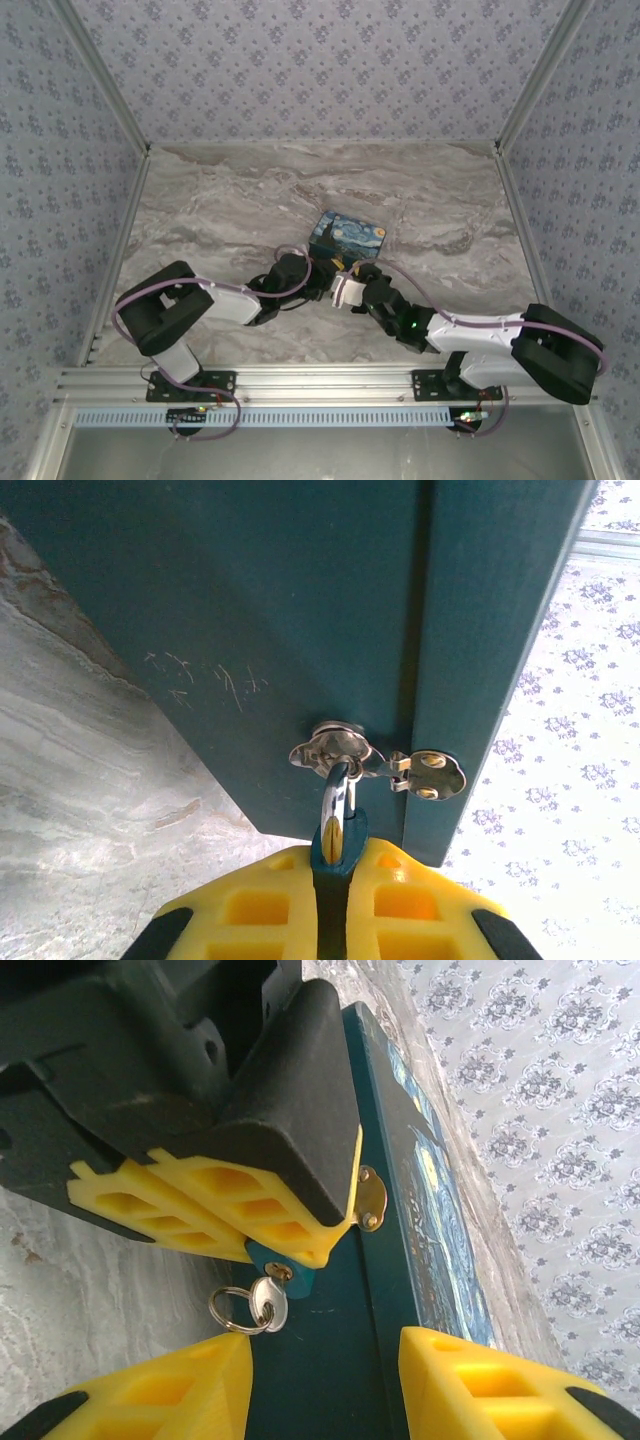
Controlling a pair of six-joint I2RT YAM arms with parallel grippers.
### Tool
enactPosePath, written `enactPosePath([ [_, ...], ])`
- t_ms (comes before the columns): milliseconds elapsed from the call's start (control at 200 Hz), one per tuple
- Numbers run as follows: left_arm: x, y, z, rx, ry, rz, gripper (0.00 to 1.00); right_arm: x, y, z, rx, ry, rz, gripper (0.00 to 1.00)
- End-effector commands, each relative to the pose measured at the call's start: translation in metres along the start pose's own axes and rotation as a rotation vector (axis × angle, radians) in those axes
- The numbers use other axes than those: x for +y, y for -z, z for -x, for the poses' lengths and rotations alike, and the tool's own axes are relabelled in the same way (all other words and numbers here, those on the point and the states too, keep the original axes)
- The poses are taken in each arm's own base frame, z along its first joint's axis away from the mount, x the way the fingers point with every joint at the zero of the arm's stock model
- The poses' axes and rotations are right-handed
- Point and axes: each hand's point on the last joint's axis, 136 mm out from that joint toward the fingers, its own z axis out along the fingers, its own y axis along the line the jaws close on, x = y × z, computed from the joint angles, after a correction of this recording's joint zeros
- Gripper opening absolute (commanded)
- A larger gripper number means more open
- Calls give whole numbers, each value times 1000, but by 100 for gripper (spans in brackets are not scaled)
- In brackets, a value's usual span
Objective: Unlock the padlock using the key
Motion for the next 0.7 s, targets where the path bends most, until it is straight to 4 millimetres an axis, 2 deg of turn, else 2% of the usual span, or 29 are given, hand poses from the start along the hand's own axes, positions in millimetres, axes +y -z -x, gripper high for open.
enactPosePath([
  [0, -35, 3, -3, 18, 4, -85, 0, -1, -2, 8, -29, -34, 1, 43],
  [590, -36, 0, -6, 31, 2, -84, 0, 0, -5, 17, -55, -95, 4, 26],
  [695, -35, 0, -6, 33, 1, -82, 0, 0, -6, 17, -51, -102, 1, 18],
])
